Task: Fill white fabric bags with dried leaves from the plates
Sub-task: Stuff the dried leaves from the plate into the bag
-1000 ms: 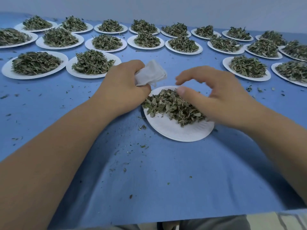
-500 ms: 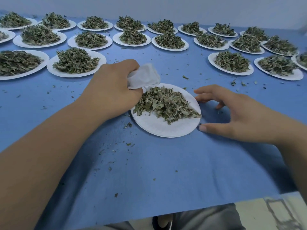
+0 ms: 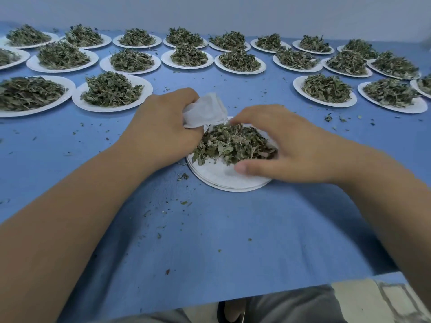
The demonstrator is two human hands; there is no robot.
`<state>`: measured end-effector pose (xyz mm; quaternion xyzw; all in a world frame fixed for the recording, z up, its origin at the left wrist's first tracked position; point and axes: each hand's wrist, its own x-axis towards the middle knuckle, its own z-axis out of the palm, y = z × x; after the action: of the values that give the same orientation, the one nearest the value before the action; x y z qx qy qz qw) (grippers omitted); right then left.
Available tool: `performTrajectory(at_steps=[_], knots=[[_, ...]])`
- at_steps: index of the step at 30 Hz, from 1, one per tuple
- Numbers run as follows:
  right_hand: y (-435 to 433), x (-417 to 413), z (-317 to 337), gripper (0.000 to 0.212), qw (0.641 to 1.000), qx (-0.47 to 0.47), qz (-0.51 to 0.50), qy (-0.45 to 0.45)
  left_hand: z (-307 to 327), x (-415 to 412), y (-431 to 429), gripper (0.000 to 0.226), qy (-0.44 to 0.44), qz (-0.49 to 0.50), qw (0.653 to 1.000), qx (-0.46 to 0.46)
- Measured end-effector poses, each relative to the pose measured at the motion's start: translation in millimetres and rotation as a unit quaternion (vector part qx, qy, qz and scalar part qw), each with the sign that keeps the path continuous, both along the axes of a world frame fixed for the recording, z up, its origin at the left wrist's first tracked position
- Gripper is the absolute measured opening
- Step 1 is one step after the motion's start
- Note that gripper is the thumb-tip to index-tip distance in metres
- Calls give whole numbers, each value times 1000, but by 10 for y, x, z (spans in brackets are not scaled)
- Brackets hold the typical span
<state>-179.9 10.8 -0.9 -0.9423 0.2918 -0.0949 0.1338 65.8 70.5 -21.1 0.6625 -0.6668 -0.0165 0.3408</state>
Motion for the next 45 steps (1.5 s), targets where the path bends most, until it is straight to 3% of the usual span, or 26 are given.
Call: performTrajectory(at_steps=[2,4,11,16,22,30,37,41,43,45], knots=[[-26,163,-36,83,998,-27,32,47,16,28,-6,12,-9,8,1000,-6],[-57,286,-66,80,998,-16,41,35,46,94,-7,18,-18,22,1000,-13],[-94,423,-157,41,998,-26,18,-60,110,288,12,44,-72,31,997,19],[-212,381,85,17,991,23,-27,-126,113,287,18,54,-62,11,998,24],[-234,469,240,7,983,65,-32,-170,108,242,10,54,-63,-3,998,14],[-249,620,112,23,963,96,-38,-250,58,180,-8,39,-56,-28,998,-11],[-229,630,52,3,954,149,-32,-257,19,136,-48,43,-50,-18,998,-15],[-185,659,106,22,956,205,-23,-210,14,133,-54,35,-52,-10,999,-12],[-213,695,93,26,969,203,-35,-139,28,113,-43,22,-56,-4,998,-7],[-239,628,59,58,968,224,-23,-111,36,91,-34,23,-67,5,998,13]])
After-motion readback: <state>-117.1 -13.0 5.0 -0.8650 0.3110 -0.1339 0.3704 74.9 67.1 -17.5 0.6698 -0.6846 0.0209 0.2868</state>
